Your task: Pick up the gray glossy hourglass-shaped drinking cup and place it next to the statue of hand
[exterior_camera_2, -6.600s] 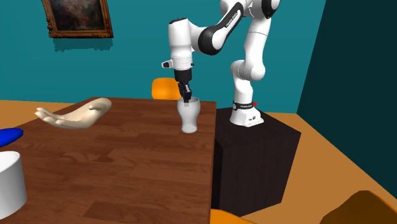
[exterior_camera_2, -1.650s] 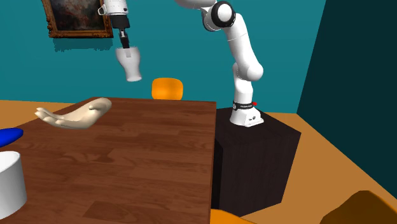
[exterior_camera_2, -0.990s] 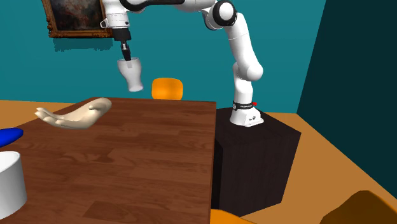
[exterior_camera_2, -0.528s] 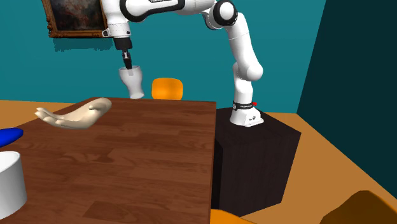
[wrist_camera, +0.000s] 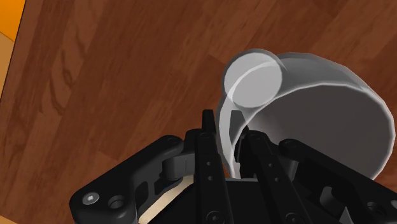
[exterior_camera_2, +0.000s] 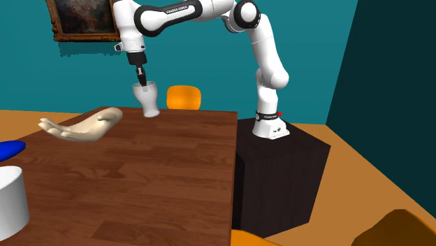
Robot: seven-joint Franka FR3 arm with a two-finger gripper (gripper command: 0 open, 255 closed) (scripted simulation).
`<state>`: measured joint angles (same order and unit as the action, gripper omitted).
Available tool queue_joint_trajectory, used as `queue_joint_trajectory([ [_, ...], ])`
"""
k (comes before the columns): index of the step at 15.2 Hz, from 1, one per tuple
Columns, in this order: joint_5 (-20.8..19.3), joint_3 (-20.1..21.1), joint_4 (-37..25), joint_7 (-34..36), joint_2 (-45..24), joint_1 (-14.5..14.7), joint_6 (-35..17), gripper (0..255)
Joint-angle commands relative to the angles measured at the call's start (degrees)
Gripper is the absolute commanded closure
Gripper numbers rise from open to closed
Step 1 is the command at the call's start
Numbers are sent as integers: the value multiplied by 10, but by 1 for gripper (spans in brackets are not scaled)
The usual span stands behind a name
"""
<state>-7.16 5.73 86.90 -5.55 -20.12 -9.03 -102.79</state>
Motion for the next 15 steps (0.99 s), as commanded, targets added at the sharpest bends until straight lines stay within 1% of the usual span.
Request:
queue_joint_trajectory([
  [1,-1,0,13,1,-2,0,-16,255],
  [12,-5,-2,69,10,-22,-1,-91,255],
  [15,-6,-2,73,10,-24,-1,-97,255],
])
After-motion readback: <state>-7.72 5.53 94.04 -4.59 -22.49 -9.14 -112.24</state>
